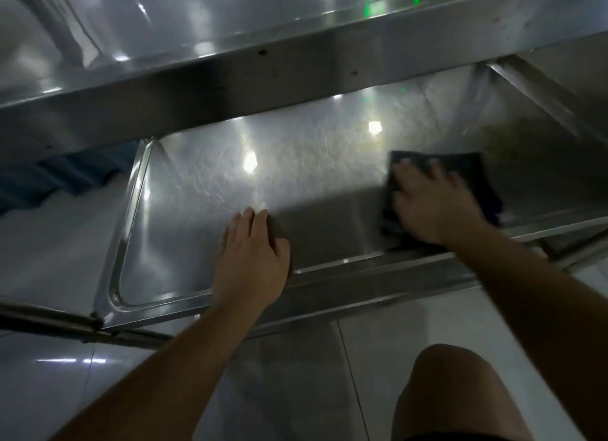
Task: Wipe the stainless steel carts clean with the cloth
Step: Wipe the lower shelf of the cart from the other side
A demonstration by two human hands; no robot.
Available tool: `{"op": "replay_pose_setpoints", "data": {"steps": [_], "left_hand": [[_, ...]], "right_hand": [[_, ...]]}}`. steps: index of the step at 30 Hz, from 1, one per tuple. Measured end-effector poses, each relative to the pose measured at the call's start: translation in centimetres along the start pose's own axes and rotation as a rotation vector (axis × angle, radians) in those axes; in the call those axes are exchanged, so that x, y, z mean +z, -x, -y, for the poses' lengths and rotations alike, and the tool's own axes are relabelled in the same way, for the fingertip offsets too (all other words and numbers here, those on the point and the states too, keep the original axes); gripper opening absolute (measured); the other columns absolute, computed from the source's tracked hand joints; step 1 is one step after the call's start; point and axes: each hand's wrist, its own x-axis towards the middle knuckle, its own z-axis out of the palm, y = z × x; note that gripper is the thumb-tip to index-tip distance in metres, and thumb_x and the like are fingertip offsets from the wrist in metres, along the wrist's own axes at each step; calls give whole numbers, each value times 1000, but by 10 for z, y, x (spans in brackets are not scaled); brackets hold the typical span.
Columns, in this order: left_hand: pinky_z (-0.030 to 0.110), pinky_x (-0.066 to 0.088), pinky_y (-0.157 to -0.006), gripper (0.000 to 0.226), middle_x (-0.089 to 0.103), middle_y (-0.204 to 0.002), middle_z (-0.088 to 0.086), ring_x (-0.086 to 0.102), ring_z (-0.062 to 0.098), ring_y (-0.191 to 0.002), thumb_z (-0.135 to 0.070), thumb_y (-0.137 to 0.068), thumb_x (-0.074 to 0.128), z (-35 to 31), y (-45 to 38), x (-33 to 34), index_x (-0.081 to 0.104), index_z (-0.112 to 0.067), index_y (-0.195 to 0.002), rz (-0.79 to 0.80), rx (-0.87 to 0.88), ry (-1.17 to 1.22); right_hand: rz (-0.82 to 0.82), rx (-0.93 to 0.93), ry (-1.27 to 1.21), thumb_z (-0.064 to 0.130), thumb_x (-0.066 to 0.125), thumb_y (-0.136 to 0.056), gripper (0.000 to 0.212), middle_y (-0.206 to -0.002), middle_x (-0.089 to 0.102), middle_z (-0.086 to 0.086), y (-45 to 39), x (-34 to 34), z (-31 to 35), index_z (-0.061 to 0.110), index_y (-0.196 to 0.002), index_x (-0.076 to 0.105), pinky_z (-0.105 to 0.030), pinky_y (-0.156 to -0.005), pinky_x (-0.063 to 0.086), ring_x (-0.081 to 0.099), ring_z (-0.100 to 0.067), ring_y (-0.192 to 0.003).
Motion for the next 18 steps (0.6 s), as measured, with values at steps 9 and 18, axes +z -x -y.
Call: {"op": "replay_pose_setpoints", "data": {"steps": [9,18], "left_hand": [[45,19,-132,72,29,-173,7,21,23,-161,-49,-102,24,4,-4,0,30,-13,-163,41,-20,6],[45,17,-131,80,26,-174,3,22,23,-161,-60,-98,17,0,0,5,25,-19,-166,36,-50,-6]], "right_hand": [[126,-487,9,48,33,-103,63,-172,14,16,-72,19,141,37,-164,22,-51,-126,1,7,-19,-160],[-2,320,-44,48,26,-106,65,-175,5,5,-116,-48,-85,28,-166,13,-58,-126,2,2,-31,-160]]}}
